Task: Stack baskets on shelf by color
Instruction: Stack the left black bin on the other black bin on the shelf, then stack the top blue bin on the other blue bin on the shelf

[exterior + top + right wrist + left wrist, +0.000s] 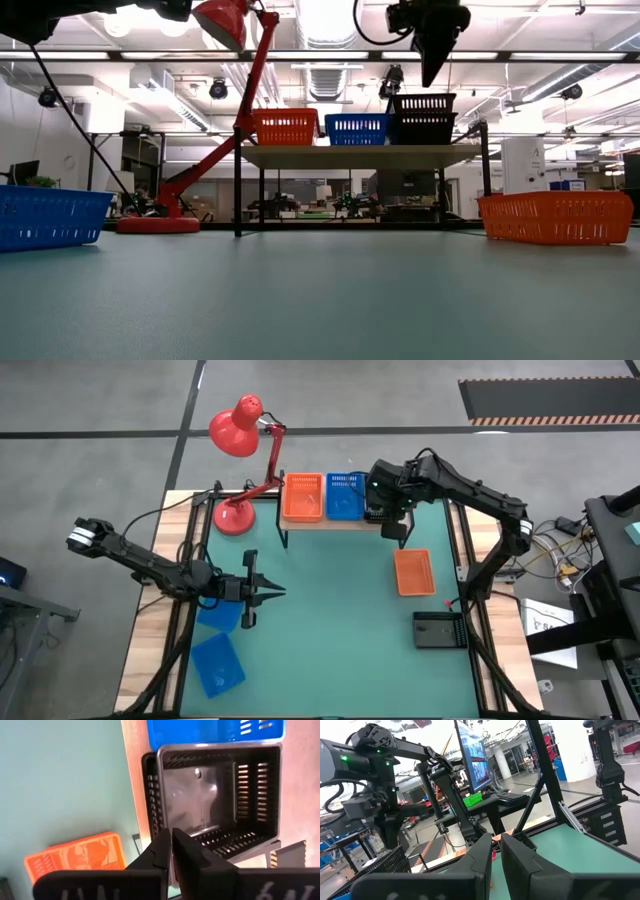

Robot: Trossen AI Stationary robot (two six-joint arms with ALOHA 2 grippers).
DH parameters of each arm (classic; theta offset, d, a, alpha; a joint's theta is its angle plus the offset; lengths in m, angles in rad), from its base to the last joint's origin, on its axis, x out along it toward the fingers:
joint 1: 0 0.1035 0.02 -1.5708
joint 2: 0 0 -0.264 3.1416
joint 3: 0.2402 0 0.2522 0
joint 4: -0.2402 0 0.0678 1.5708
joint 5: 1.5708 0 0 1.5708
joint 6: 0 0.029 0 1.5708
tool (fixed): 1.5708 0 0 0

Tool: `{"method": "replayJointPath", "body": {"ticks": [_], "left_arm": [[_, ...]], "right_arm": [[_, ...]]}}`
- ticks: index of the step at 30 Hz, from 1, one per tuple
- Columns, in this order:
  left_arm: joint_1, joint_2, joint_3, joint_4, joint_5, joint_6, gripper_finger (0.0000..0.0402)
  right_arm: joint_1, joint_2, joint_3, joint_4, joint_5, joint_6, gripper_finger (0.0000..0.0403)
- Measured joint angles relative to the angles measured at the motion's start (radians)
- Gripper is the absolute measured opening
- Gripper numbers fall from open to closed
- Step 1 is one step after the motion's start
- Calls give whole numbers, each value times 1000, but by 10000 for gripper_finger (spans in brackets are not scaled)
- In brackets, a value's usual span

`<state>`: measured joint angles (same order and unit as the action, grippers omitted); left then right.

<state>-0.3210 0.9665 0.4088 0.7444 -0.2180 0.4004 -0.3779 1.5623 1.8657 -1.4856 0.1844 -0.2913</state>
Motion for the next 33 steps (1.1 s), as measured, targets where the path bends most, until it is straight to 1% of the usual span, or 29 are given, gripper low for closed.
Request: {"method": "replayJointPath", "body": {"ticks": [6, 10, 16, 18, 21, 24, 26, 28, 31, 33], "left_arm": [[0, 0, 0, 0, 0, 3, 24], [0, 0, 0, 0, 0, 3, 24], [0, 0, 0, 0, 0, 0, 24], [0, 0, 0, 0, 0, -2, 24], [0, 3, -1, 0, 0, -36, 24], [0, 14, -1, -1, 0, -64, 24], [0, 27, -1, -1, 0, -95, 24], [0, 38, -1, -1, 0, -133, 24], [0, 58, -1, -1, 0, -198, 24], [0, 75, -1, 0, 0, -248, 24]], "right_arm": [[0, 2, -56, 64, 0, -14, 9], [0, 2, -79, 63, 0, -6, 9], [0, -11, -79, 59, -1, 11, 9], [7, -23, -84, 62, -14, 28, 8], [42, -61, -125, 112, -82, 32, 8], [118, -126, -241, 299, -165, 31, 8], [187, -181, -363, 478, -208, 27, 8], [267, -233, -497, 665, -215, 19, 8], [376, -299, -719, 1005, -210, 0, 8], [432, -322, -872, 1288, -207, -50, 8]]}}
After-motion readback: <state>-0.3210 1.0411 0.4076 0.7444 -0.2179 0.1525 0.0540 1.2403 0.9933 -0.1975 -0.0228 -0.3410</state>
